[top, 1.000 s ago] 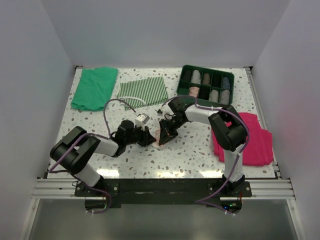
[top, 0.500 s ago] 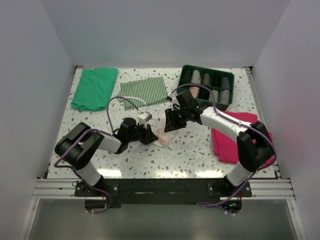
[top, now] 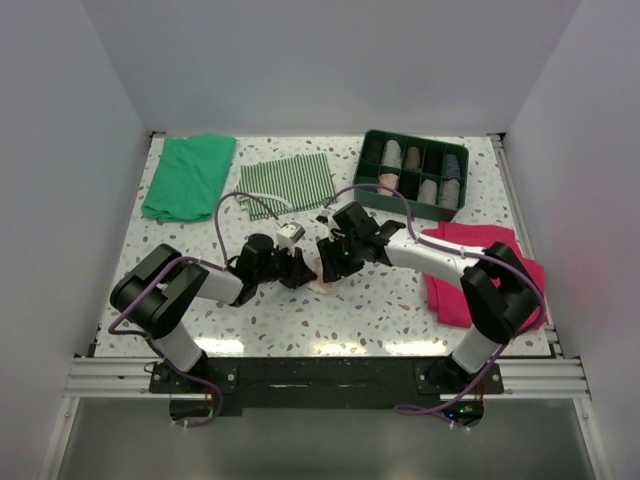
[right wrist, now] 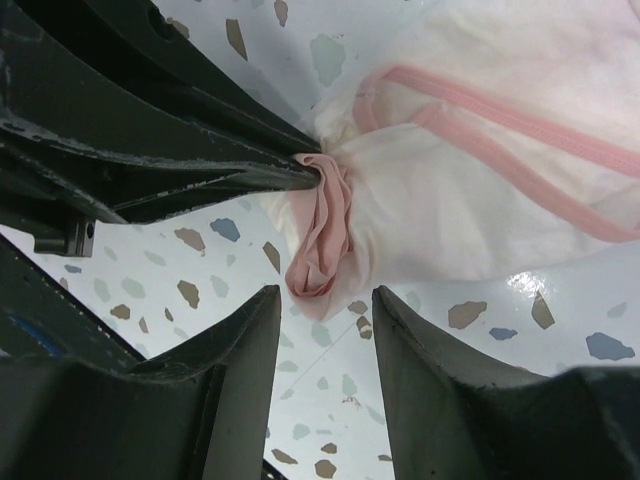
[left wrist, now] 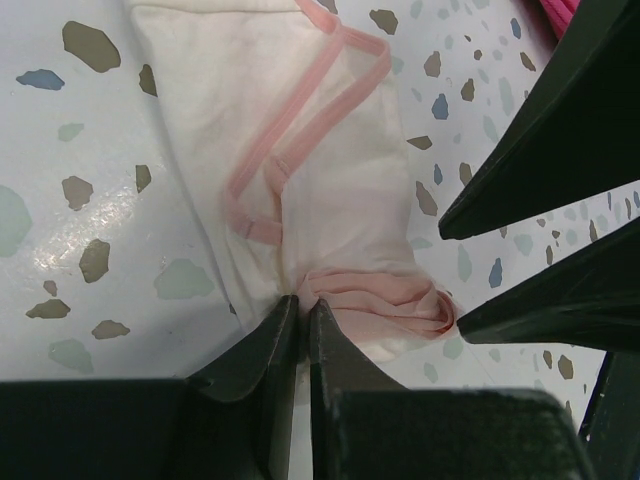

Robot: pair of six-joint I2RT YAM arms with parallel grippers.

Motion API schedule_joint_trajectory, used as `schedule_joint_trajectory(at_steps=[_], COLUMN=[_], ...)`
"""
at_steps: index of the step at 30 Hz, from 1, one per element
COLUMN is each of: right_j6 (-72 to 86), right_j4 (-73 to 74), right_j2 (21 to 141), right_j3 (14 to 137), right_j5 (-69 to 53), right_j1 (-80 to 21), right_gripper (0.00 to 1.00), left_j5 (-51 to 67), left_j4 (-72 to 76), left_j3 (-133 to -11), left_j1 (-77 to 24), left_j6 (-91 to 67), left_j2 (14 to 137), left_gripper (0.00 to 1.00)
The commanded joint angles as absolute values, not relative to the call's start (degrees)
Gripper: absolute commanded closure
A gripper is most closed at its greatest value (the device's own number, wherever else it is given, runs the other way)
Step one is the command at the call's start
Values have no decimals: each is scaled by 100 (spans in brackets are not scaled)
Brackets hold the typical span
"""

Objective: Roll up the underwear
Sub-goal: Roll the underwear to the center of the board.

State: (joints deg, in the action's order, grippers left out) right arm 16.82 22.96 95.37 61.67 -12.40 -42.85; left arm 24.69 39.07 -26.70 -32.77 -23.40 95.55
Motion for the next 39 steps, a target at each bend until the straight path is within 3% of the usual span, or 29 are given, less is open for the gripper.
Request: schedule_joint_trajectory(at_steps=[1,14,21,35,37,39], right_j6=[1591,1661,1802,1749,1705,1714], right_j4=[2057,1855,1643,1889,2021,2057], right_j2=[9720,10002,9685,9738,9808,9861], right_j3=[6258,6206,6056,6108,6161,6161], right_j5=[-932,-993,-1099,-361,-159,-88], right_j1=[-4421,-4544,-4596,-4948,-4983,-5001], right_gripper=[54,57,54,54,56,67], left_j5=[2435,2417,2417,2417,2426,2417], left_j4=[3612,3577,3551,3507,3498,3498], left_j3=[-2742,-2725,-2725,-2751,-2760,-2751], left_j1=[-3296,-3296,-3296,-3296,-3296,-3287], left_j6=[-2232,-2259,-2259,-2268,-2259,-2268], left_j2=[9545,9501,9492,9466,9457,9440], left_gripper=[88,88,88,89,89,89])
